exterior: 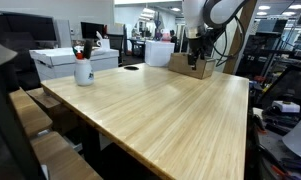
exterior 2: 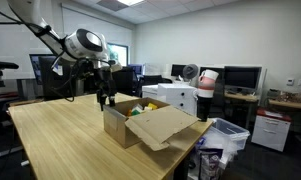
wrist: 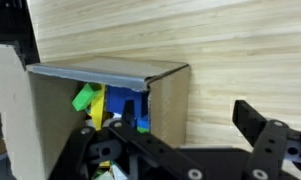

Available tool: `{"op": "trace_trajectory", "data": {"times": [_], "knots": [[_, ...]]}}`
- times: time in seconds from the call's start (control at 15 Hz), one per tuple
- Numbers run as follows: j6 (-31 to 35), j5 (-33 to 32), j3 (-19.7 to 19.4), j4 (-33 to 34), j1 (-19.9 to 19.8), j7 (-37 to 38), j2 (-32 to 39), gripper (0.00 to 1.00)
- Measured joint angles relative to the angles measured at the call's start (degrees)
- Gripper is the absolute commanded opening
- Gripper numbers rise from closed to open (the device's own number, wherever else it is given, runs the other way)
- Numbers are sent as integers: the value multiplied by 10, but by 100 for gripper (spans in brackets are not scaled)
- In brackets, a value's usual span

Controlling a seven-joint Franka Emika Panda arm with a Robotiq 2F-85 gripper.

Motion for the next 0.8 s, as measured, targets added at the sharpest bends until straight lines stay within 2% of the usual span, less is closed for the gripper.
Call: {"op": "trace_trajectory", "data": {"times": [0.13, 0.2, 0.27, 0.33, 0.8], "knots": [[14, 17, -6, 0, -2, -8, 16, 100], [20, 26, -8, 1, -4, -9, 24, 75], [24, 31, -9, 1, -5, -10, 30, 75], [28, 34, -11, 2, -6, -10, 34, 70], [35, 18, -19, 11, -5, 23, 33, 28]]}}
